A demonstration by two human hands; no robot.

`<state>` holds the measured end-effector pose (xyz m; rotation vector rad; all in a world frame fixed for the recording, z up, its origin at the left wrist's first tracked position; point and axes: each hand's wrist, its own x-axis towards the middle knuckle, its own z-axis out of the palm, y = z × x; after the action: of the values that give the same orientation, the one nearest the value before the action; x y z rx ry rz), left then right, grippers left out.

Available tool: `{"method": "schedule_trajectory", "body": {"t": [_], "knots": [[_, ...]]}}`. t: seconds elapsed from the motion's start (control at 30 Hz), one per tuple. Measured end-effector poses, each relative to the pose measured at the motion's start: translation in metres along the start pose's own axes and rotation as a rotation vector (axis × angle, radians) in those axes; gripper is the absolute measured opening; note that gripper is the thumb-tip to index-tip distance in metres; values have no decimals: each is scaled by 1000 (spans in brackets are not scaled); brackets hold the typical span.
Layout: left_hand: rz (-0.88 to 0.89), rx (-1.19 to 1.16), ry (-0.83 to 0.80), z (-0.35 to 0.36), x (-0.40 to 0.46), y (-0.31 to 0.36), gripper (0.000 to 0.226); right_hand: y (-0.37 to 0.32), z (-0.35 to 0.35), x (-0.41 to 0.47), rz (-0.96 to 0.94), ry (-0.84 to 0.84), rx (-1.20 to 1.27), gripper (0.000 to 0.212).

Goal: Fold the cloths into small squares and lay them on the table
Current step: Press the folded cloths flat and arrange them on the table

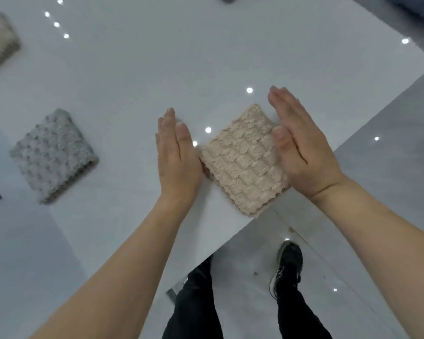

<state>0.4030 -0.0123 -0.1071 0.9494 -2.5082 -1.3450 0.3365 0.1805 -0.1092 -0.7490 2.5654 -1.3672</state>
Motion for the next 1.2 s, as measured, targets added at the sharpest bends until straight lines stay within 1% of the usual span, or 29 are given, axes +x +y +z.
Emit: {"method": "schedule_trajectory", "body": {"t": [0.03, 0.07, 0.13, 0.23, 0.3, 0.37, 0.47, 0.6, 0.7, 0.8, 0.93, 1.0, 1.07, 1.2], "knots": [[-70, -111, 50, 7, -15, 8, 50, 3, -4, 7, -26, -79, 34, 55], [-103, -192, 85, 13, -29, 15, 50, 5, -6, 11, -51, -143, 57, 56], [-119, -273, 131, 24, -50, 25, 50, 9, -7, 17, -96, -251, 80, 58], [-137, -284, 158, 43, -68, 28, 50, 15, -4, 18, -133, -373, 82, 59], [-141, -270, 173, 53, -70, 30, 50, 18, -1, 20, -170, -414, 49, 60], [-123, -200, 194, 62, -70, 28, 51, 21, 0, 23, -197, -433, 20, 60], [-120, 32, 198, 73, -65, 22, 56, 27, -1, 27, -234, -469, -85, 62], [-201, 403, 214, 79, -62, 17, 58, 35, -5, 30, -324, -546, -359, 63], [-251, 529, 194, 75, -64, 13, 57, 41, -10, 31, -362, -559, -511, 62], [-277, 558, 180, 66, -67, 9, 58, 44, -14, 32, -359, -589, -546, 63], [-257, 531, 181, 60, -68, 11, 57, 45, -22, 46, -345, -579, -515, 63], [-300, 479, 239, 58, -66, 16, 57, 40, -26, 60, -337, -567, -473, 68], [-350, 444, 317, 57, -62, 29, 58, 32, -31, 78, -408, -618, -427, 68], [-392, 474, 424, 62, -50, 69, 59, 19, -53, 115, -582, -716, -397, 62]]}}
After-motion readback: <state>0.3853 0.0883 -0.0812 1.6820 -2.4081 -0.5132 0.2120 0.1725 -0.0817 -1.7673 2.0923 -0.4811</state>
